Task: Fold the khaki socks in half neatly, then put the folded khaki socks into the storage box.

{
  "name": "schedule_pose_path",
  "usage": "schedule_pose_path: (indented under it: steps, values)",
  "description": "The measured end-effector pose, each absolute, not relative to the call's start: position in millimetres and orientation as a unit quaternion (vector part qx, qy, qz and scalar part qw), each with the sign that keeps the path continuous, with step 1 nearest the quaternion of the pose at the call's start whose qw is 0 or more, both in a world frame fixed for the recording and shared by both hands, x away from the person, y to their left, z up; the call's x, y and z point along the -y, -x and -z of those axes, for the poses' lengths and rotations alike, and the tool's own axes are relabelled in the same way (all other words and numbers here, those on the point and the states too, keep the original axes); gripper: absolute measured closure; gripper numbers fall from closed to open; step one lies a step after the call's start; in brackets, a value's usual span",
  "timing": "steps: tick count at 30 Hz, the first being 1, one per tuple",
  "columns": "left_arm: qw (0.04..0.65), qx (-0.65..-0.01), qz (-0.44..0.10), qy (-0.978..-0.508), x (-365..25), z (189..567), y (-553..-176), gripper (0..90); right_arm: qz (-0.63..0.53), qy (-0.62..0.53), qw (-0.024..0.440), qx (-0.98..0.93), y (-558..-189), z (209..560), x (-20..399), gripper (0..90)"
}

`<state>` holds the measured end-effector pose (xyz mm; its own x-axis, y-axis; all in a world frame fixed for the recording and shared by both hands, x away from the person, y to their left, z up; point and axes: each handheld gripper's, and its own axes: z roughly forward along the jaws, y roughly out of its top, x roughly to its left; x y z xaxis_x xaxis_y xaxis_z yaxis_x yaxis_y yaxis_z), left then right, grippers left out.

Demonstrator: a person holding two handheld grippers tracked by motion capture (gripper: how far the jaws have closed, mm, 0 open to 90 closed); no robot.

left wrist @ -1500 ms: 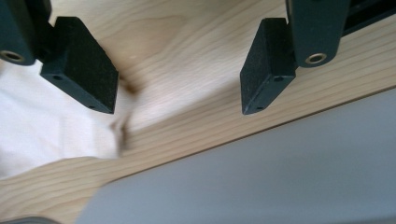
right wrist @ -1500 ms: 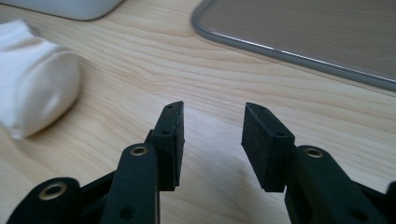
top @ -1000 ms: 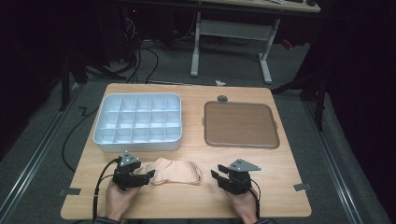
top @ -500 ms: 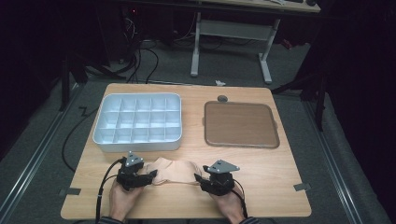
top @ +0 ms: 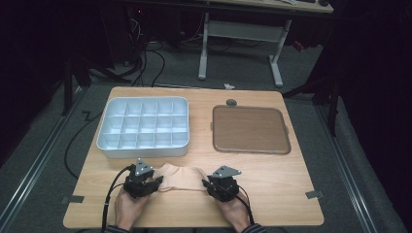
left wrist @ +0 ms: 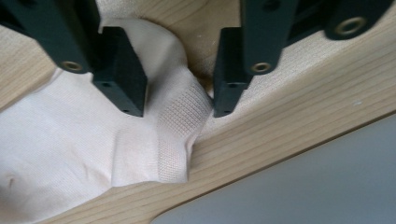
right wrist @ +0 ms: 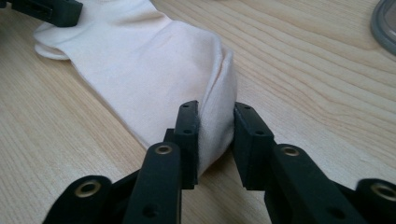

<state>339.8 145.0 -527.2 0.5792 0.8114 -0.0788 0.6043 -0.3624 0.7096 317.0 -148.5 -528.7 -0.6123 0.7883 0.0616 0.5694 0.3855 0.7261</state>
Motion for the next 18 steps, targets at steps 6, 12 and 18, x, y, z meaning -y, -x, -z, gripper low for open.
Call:
schedule_pose_path:
  steps: [6,12,18]
  values:
    - [0.366,-0.435,-0.13,-0.812,-146.8,527.1,-341.0,70.4,-0.369,-0.412,0.144,-0.82,-318.8,528.9,146.9,79.3]
    - [0.374,-0.432,-0.111,-0.813,-148.1,527.2,-342.7,79.4,-0.368,-0.408,0.152,-0.822,-317.9,529.3,146.5,81.9]
    - [0.387,-0.432,-0.086,-0.811,-150.3,527.9,-343.5,82.4,-0.368,-0.409,0.156,-0.82,-317.9,528.9,147.1,84.3]
